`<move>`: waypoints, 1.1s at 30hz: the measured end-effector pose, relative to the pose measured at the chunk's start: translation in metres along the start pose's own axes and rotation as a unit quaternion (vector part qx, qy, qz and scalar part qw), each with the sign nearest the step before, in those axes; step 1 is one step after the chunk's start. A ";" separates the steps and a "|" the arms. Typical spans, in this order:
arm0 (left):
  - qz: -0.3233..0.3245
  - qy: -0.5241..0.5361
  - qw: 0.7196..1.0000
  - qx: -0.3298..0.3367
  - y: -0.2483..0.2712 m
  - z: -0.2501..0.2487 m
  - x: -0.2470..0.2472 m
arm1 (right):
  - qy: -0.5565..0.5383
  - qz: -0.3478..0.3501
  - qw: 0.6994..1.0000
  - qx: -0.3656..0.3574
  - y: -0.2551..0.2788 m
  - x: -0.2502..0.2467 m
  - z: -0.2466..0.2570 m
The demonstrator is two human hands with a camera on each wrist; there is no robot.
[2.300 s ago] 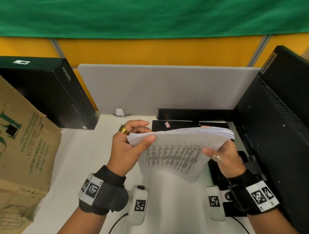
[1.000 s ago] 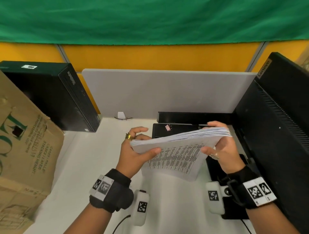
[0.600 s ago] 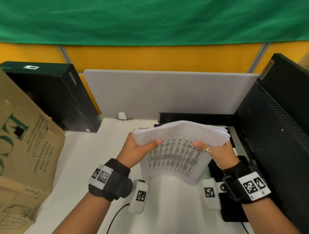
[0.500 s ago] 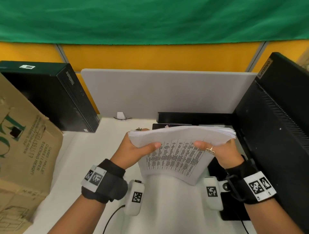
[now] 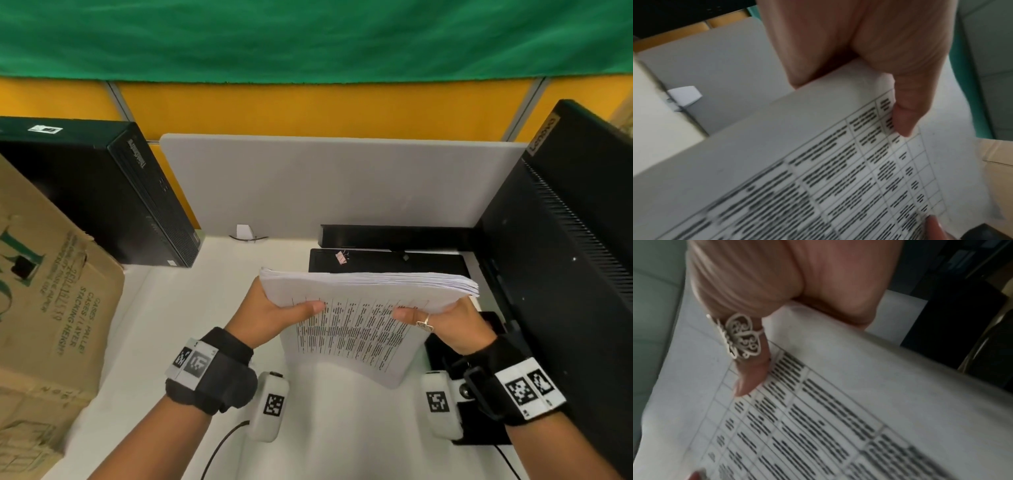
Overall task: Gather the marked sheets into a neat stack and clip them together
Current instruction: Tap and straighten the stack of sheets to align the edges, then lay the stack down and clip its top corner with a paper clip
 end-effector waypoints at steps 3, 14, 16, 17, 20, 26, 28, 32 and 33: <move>-0.013 0.005 1.000 0.006 -0.001 0.000 0.002 | 0.026 -0.011 1.000 -0.005 0.001 0.002 0.002; 0.026 0.099 0.992 -0.076 -0.018 -0.022 -0.010 | -0.018 0.064 0.997 0.024 -0.028 -0.004 0.017; 0.042 0.112 0.981 -0.154 -0.031 -0.002 -0.012 | -0.031 0.082 0.991 0.105 -0.038 -0.004 -0.006; 0.047 0.112 0.974 -0.190 -0.037 0.011 -0.012 | -0.039 0.078 0.986 0.141 -0.042 -0.003 -0.019; 0.054 0.107 0.951 -0.285 -0.049 0.053 -0.010 | -0.090 -0.024 0.972 0.215 -0.051 0.002 -0.057; 0.060 0.063 0.916 -0.391 -0.065 0.128 -0.007 | -0.058 -0.151 0.951 0.263 -0.066 0.016 -0.104; 0.071 0.067 0.908 -0.408 -0.073 0.161 -0.009 | -0.041 -0.152 0.948 0.276 -0.072 0.017 -0.116; 0.033 0.102 0.913 -0.393 -0.075 0.144 -0.003 | -0.001 -0.148 0.945 0.290 -0.087 0.013 -0.135; 0.016 0.110 0.917 -0.384 -0.078 0.144 -0.004 | 0.005 -0.150 0.944 0.294 -0.090 0.011 -0.139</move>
Point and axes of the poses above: each hand's wrist, its own y-axis away from the middle knuckle, its own x-axis out of the palm, z = x × y, the point moved 1 cm from there along -y, towards the middle knuckle, and after that the axes turned 1 degree about z, right-handed, at the moved point
